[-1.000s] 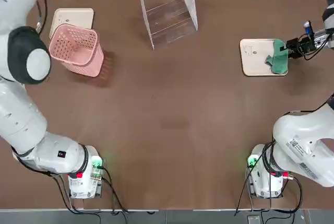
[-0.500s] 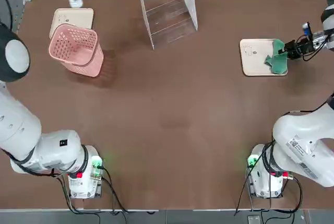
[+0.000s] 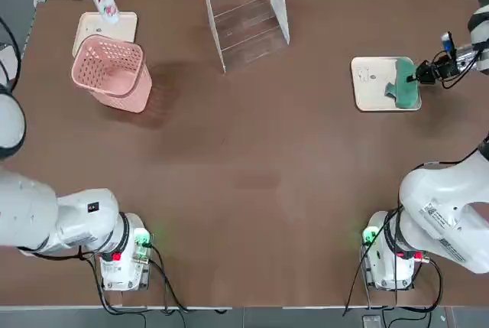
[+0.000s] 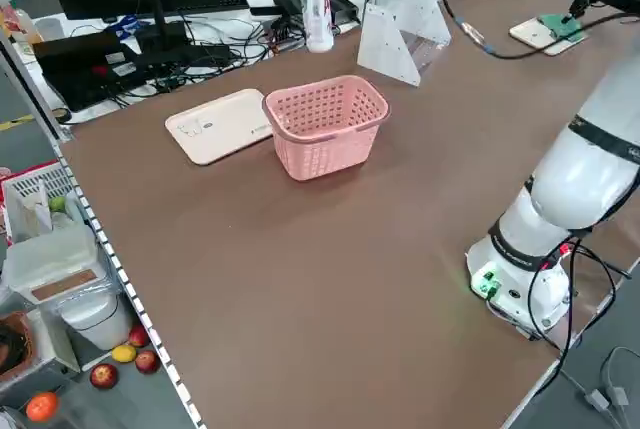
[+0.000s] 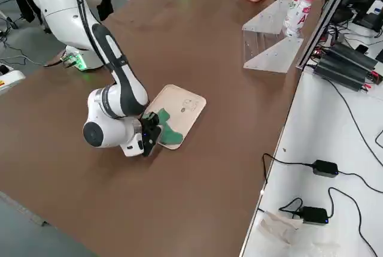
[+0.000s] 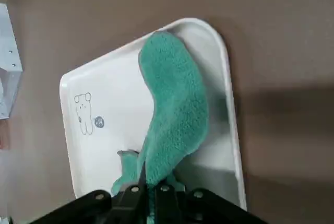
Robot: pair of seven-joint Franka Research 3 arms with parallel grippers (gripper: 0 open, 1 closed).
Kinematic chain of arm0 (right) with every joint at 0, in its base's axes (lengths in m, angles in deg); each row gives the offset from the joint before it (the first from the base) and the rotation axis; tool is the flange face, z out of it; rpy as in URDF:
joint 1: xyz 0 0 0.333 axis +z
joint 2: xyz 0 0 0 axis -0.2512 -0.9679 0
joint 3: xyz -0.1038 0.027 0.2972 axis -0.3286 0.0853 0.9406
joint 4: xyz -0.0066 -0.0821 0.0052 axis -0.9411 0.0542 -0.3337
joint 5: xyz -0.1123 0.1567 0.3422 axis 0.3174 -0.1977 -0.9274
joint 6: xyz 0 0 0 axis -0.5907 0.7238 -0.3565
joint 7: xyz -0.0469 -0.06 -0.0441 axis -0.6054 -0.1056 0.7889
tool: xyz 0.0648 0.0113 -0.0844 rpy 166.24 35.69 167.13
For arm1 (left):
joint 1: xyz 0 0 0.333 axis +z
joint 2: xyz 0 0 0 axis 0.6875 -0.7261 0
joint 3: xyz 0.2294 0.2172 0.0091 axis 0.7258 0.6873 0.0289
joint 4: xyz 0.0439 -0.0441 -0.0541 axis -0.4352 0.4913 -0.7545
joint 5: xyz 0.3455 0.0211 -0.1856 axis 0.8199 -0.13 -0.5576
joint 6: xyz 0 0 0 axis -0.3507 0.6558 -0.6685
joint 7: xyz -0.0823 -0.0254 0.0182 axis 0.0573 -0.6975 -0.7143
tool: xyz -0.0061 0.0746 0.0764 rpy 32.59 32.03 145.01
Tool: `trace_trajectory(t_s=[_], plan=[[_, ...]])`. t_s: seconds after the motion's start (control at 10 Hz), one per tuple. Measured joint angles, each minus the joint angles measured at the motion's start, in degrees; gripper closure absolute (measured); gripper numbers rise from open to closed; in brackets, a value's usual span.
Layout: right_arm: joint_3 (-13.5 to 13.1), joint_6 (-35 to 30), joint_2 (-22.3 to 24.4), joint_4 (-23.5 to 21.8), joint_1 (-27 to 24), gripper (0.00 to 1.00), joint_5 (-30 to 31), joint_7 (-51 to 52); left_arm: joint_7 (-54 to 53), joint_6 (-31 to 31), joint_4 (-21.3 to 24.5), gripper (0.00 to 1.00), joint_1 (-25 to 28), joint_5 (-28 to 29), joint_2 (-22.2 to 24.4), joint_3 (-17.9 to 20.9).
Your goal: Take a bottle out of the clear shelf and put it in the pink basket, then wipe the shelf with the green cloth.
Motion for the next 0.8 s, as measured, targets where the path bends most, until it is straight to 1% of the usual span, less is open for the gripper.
trace_trajectory(t_s=[0.2,0.3,0.4,0.5,0.6,0.8], plan=[[0.3,-1.0,0.0,0.0,1.5,0.96,-0.1,-1.6,-0.1,-6.9,11.6,0.57,3.4,1.3,6.7,0.0],[1.1,-1.6,0.0,0.0,2.3,0.96,-0.2,-4.2,-0.1,-9.5,16.8,0.57,4.2,1.4,10.0,-0.1],[2.7,-1.9,0.0,0.1,2.7,0.96,-0.2,-7.4,-0.1,-11.7,20.9,0.57,4.7,1.4,12.5,-0.1],[4.1,-2.3,0.0,0.2,3.2,0.96,-0.5,-10.3,-0.1,-13.9,24.1,0.57,5.3,1.4,14.0,-0.1],[5.8,-3.0,0.0,0.5,3.3,0.96,-0.9,-13.0,-0.1,-16.4,26.4,0.57,5.5,1.4,14.5,-0.2],[8.6,-6.7,0.9,2.7,3.8,0.96,-1.0,-17.9,-0.1,-24.1,31.5,0.57,5.6,1.4,14.0,-0.4]])
